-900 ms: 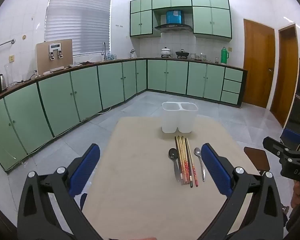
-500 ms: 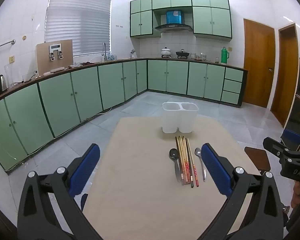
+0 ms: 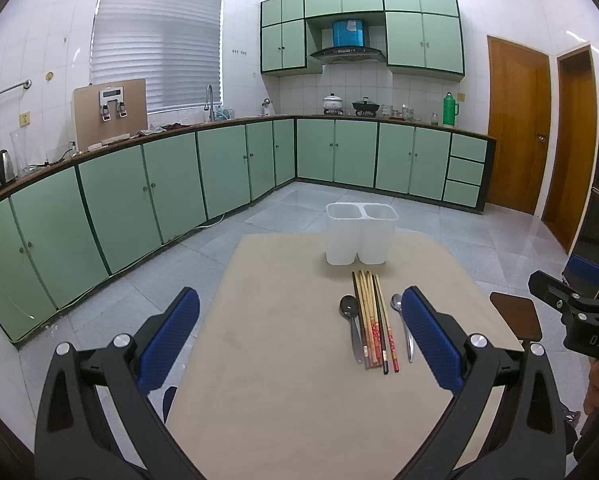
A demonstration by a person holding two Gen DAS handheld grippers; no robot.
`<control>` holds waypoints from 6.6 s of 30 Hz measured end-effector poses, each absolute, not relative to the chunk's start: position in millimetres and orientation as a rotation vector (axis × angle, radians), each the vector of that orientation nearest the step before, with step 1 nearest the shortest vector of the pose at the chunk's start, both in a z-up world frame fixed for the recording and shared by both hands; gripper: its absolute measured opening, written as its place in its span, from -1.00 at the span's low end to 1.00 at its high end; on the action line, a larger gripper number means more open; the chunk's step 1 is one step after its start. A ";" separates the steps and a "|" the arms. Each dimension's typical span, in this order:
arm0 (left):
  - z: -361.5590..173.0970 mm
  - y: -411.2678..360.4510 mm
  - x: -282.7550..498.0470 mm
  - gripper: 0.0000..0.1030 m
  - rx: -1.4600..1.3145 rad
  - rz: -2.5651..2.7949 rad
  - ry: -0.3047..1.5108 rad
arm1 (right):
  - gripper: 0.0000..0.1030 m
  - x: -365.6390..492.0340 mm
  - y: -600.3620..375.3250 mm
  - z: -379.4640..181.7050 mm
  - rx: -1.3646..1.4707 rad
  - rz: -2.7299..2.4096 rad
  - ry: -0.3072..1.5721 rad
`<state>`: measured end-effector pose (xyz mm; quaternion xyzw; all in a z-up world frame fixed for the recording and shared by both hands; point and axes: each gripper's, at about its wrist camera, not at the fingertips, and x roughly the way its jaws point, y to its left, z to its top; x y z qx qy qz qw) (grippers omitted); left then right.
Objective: Organize utensils
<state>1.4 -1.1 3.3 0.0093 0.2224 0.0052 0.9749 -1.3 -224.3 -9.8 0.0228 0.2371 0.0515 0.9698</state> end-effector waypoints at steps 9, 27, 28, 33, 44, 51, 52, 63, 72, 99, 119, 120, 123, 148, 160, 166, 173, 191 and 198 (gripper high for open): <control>0.7 -1.0 4.4 0.90 0.027 0.015 0.449 | 0.88 -0.2 -224.2 -9.4 0.048 0.103 0.479; -2.0 0.2 6.4 0.90 0.025 0.018 0.448 | 0.88 1.5 -226.8 -10.8 0.053 0.103 0.478; -2.2 0.2 6.5 0.90 0.024 0.018 0.448 | 0.88 1.4 -226.9 -10.7 0.052 0.104 0.477; -2.3 -0.2 6.5 0.90 0.026 0.018 0.448 | 0.88 1.0 -227.2 -10.7 0.053 0.105 0.477; -3.0 0.4 7.0 0.90 0.026 0.018 0.448 | 0.88 0.7 -229.8 -8.1 0.055 0.101 0.476; -2.4 0.9 6.7 0.90 0.026 0.020 0.449 | 0.88 1.4 -231.3 -5.9 0.056 0.099 0.479; -2.6 1.2 7.0 0.90 0.027 0.020 0.449 | 0.88 2.2 -229.3 -6.9 0.056 0.099 0.478; -7.0 4.3 14.4 0.90 0.030 0.029 0.462 | 0.88 8.3 -224.7 -10.4 0.063 0.096 0.488; -17.9 6.0 41.0 0.90 0.042 0.035 0.502 | 0.88 29.2 -226.6 -20.6 0.058 0.082 0.519; -156.9 -6.0 231.5 0.90 0.109 -0.003 0.889 | 0.14 247.8 -208.3 -181.4 0.085 0.099 0.961; -183.0 -29.5 249.1 0.90 0.103 -0.118 0.945 | -0.45 250.9 -200.6 -198.0 0.033 0.149 0.971; -184.7 -31.6 250.1 0.90 0.116 -0.113 0.949 | -0.45 250.2 -201.7 -197.9 0.036 0.152 0.973; -191.9 -34.4 254.6 0.90 0.126 -0.109 0.969 | -0.45 251.1 -199.5 -196.8 0.034 0.156 0.975; -188.8 -40.5 283.2 0.89 0.122 -0.121 0.970 | -0.05 253.9 -197.4 -197.3 0.069 0.168 0.990; -195.8 -35.7 301.4 0.22 0.094 -0.162 1.006 | -0.45 259.5 -196.9 -198.8 0.022 0.146 0.995; -188.8 -34.4 294.2 -0.64 0.017 -0.239 0.997 | -0.45 253.0 -200.0 -194.1 0.031 0.147 0.966; -181.9 -32.9 277.5 -0.88 -0.023 -0.285 0.926 | -0.45 241.2 -209.1 -188.5 0.027 0.140 0.929; -193.3 -38.2 281.9 0.33 0.048 -0.184 1.004 | -0.45 245.8 -205.7 -198.4 0.038 0.135 0.958; -200.0 -33.9 292.8 0.17 0.033 -0.121 1.025 | -0.45 245.6 -205.7 -199.2 0.030 0.139 0.954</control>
